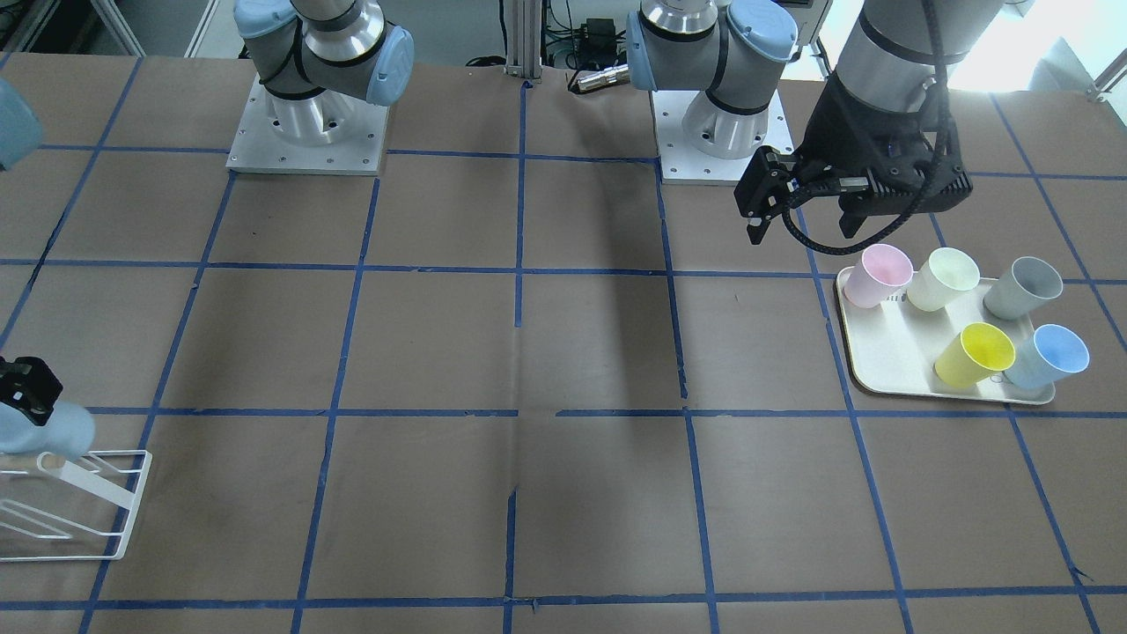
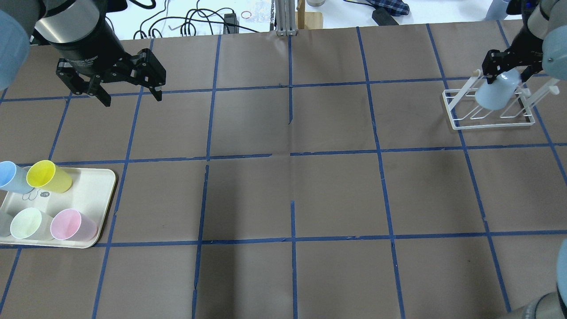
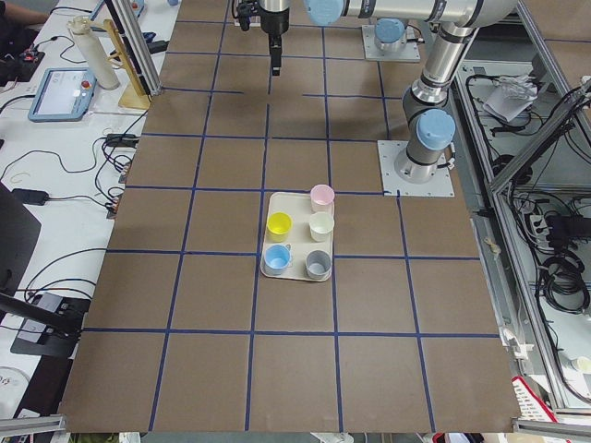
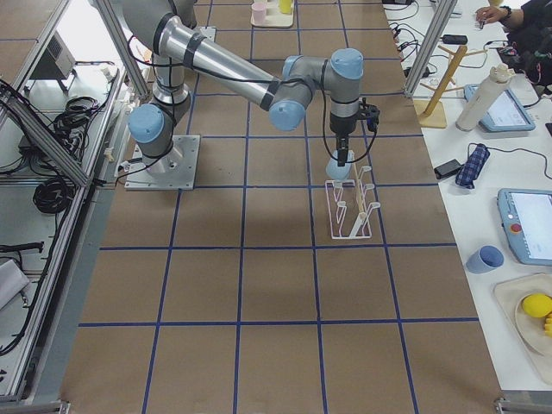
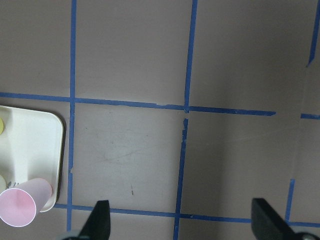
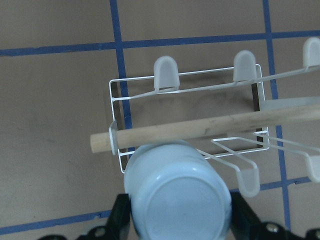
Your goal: Transfer IKEA cup to right arm and place on rack
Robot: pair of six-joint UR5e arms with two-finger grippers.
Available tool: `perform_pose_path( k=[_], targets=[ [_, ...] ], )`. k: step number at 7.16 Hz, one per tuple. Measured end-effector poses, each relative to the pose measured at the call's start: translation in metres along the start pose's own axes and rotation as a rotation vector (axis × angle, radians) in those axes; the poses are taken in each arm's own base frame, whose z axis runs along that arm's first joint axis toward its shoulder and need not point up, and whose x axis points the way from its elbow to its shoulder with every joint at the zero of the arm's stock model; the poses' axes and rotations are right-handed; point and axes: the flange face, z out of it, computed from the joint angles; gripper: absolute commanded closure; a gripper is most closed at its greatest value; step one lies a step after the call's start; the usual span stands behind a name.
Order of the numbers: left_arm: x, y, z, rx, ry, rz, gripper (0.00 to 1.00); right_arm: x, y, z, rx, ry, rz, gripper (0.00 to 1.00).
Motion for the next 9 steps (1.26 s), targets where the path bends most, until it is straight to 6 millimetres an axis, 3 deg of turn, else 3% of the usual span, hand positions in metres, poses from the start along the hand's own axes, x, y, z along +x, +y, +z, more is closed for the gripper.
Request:
perform_pose_path(
  k=[2,5,7,9],
  targets=[
    [0.0,0.001,-0.001,0.002,-0.001,0.0,0.0,-0.001,-0.001,-0.008,0.011,-0.007,0.003,0.0],
    [0.0,0.001,-0.004,0.009,-0.002,0.001,0.0,-0.019,0.026,-0.064,-0.024,-0.064,-0.011,0.0],
    [-0.002,0.001,-0.003,0.007,-0.008,-0.001,0.0,-0.058,0.048,-0.102,-0.058,-0.1,-0.049,0.0],
    [-0.003,0.001,-0.003,0.006,-0.009,-0.004,0.0,-0.119,0.067,-0.131,-0.089,-0.118,-0.057,0.0]
  ],
)
